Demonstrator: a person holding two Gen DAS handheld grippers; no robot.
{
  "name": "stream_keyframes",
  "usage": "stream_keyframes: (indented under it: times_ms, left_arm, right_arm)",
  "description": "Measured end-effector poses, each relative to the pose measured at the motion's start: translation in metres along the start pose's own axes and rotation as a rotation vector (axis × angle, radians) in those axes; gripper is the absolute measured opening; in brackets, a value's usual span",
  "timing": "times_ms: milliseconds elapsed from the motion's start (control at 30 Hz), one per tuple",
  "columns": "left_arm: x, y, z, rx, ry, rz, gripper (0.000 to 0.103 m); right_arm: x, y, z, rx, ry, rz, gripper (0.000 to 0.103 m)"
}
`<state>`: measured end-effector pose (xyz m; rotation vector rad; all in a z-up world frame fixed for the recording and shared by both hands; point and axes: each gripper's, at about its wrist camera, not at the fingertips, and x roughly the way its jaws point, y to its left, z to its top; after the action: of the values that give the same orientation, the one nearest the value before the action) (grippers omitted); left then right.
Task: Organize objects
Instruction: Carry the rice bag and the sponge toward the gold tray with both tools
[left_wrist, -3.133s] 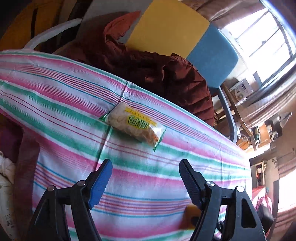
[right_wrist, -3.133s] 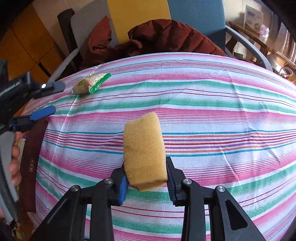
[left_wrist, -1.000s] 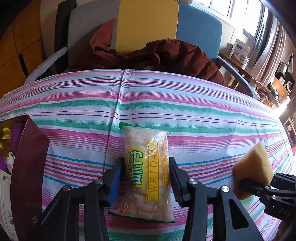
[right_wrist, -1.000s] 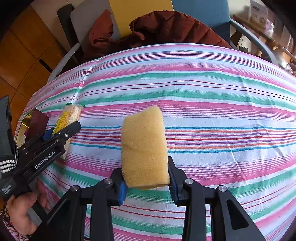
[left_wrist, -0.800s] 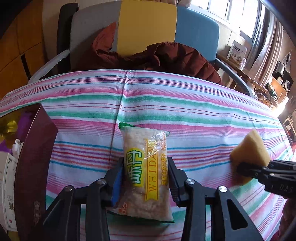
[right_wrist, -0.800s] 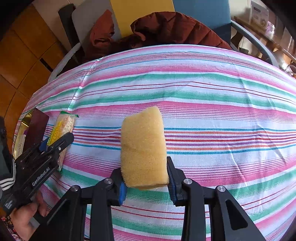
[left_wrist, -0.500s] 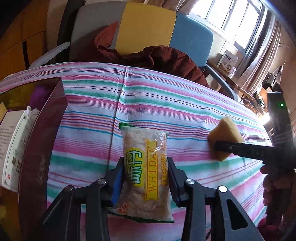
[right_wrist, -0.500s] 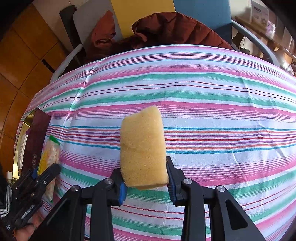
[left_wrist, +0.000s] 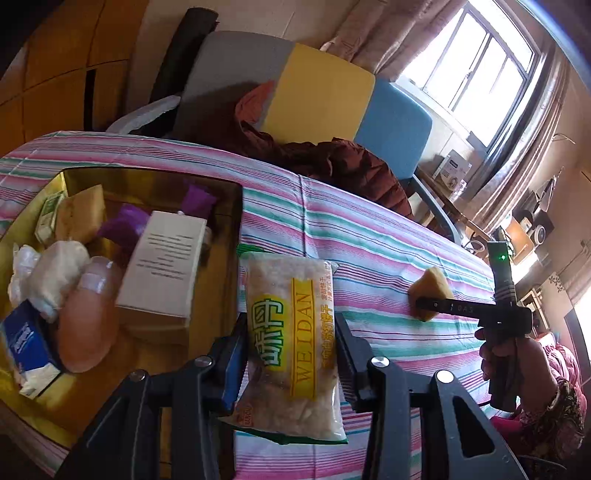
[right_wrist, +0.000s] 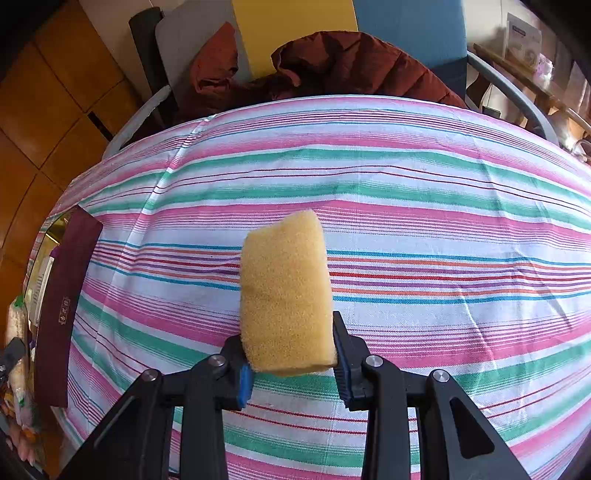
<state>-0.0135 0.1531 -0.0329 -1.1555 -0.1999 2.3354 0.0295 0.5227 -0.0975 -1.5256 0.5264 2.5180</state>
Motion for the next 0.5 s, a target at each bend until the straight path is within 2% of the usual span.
stream_keyframes:
  times_ms: [367, 500]
  left_arm:
    - [-0.037, 0.089, 0.0, -0.183, -0.072, 0.112, 0.042]
    - [-0.044, 0.118, 0.001, -0.254, -0.075, 0.162, 0.042]
  right_arm:
    - [-0.001, 0.005, -0.002, -0.018, -0.016, 0.01, 0.035]
    - [0.002, 0.009, -0.001, -0.024, -0.019, 0.006, 0.035]
